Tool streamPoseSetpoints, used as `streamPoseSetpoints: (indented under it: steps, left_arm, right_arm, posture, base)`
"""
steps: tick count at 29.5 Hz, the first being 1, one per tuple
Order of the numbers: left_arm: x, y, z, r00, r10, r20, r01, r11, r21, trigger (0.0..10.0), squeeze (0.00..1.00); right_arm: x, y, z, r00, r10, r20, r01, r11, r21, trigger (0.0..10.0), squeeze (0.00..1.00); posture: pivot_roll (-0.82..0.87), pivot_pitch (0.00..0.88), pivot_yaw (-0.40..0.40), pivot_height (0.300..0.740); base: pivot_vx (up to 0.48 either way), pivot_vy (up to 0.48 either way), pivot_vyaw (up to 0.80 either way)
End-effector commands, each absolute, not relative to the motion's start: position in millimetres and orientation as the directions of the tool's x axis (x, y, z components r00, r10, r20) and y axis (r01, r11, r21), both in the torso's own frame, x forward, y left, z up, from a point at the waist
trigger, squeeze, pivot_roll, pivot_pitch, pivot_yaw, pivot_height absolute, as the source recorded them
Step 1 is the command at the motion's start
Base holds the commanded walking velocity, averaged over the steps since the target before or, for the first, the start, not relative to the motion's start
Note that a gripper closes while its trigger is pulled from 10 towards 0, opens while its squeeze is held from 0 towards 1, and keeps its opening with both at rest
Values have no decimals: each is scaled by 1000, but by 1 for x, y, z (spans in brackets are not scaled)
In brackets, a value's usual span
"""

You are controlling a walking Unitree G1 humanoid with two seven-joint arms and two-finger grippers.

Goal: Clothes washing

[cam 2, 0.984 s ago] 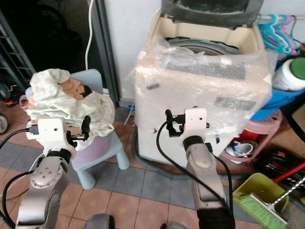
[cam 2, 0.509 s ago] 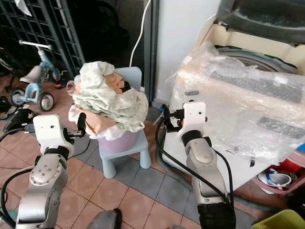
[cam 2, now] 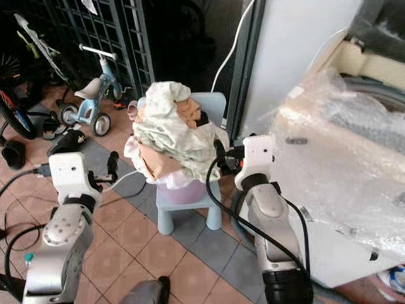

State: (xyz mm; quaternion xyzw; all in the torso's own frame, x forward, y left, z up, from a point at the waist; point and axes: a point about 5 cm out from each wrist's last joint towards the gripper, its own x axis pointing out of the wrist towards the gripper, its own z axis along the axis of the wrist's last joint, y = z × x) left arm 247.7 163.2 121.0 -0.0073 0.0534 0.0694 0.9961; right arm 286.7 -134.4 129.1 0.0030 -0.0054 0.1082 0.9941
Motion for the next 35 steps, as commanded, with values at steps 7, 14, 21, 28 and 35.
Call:
streamPoseSetpoints:
  steps: [7, 14, 21, 28, 35]
  left_arm:
    - [248, 168, 123, 983, 149, -111, -152, 988, -18, 10000, 0]
    - [248, 166, 122, 984, 137, -116, -141, 990, -27, 10000, 0]
    - [249, 168, 122, 985, 131, -112, -134, 991, -22, 10000, 0]
    - [248, 168, 121, 984, 132, -122, -136, 990, -23, 10000, 0]
    - [249, 168, 119, 983, 128, -133, -132, 991, -18, 10000, 0]
  right_arm:
    - [285, -130, 125, 967, 253, -10, -253, 967, 18, 10000, 0]
    - [287, -134, 123, 970, 243, -23, -243, 970, 24, 10000, 0]
    - [287, -132, 123, 968, 249, -25, -248, 968, 22, 10000, 0]
    - [288, -135, 120, 974, 224, -41, -223, 975, 20, 10000, 0]
    - [291, -141, 117, 982, 174, -70, -174, 985, 8, 10000, 0]
  posture:
    - [15, 0, 4, 740]
    - [11, 0, 6, 740]
    - [10, 0, 6, 740]
    - [11, 0, 5, 740]
    - [11, 0, 7, 740]
  base:
    - [0, 0, 800]
    - [193, 121, 471]
    - [322, 286, 0]
    - [421, 109, 0]
    - [424, 0, 0]
